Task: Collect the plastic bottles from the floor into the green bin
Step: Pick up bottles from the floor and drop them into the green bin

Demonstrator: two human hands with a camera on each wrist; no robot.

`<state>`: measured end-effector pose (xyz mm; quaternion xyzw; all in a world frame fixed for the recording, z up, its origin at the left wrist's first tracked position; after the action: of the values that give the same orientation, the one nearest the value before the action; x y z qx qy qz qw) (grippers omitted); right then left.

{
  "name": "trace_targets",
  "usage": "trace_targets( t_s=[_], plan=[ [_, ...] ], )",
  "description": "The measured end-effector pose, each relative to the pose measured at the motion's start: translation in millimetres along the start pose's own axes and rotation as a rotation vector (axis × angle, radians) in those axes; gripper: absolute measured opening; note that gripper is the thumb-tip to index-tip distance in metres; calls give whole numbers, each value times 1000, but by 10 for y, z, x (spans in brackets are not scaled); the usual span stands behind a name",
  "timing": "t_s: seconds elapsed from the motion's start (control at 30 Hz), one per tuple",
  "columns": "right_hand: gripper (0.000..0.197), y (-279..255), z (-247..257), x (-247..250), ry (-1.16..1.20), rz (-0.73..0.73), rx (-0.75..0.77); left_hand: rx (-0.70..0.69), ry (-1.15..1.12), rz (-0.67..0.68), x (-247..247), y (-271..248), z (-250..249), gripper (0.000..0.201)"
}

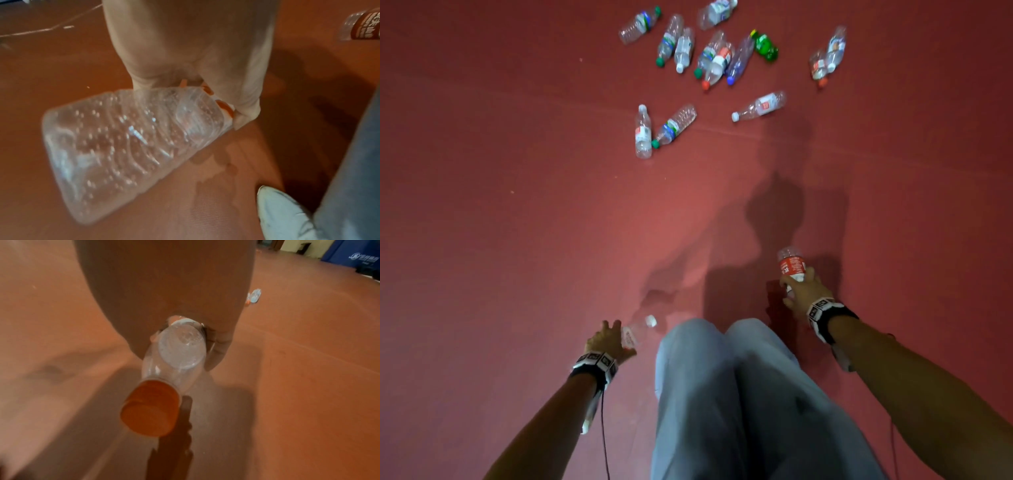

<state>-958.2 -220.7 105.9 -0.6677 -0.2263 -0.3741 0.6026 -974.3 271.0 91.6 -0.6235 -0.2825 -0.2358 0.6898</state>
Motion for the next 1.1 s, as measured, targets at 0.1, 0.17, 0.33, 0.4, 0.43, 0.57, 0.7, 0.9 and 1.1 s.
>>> trace_targets(
  t_s=[0.1,0.17,0.33,0.4,0.43,0.57,0.7,0.9,1.1],
  plan=[
    [47,-701,50,740,79,-66,61,28,-81,-17,708,-736,-8,88],
    [49,-1226,104,1324,135,-139,140,55,-160,-26,1223,-1265,-49,88],
    [47,-2492,274,2840,338,-311,257,-12,-302,-75,2710,-2602,-436,80],
    [46,-2911,322,3368,516,-385,224,-105,-367,-106,3311,-3026,-688,76],
    [45,-3102,334,3605,619,-417,201,-160,-407,-121,3578,-3197,-819,75],
    [41,-3830,267,4401,1063,-505,64,-368,-519,-207,4505,-3910,-1497,54],
    [67,-4401,-77,4719,1422,-649,-47,-597,-607,-244,4947,-4491,-2289,47],
    [115,-5158,-958,4596,1690,-792,-108,-877,-586,-145,4981,-5176,-3436,44],
    [123,-5925,-2289,4513,1681,-1079,-305,-1161,-546,3,4739,-6017,-4788,44]
  ],
)
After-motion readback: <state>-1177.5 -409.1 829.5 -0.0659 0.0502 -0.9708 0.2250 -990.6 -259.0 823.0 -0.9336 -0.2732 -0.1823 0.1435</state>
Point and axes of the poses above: each hand's wrist, its own y-axis towards the middle knuckle, its own x-axis out of the back of the hand, z = x × y, the point moved 2 cm from there along y, towards the middle knuckle, and after that the axes turned 6 degrees about -y, right-handed, at the moved point
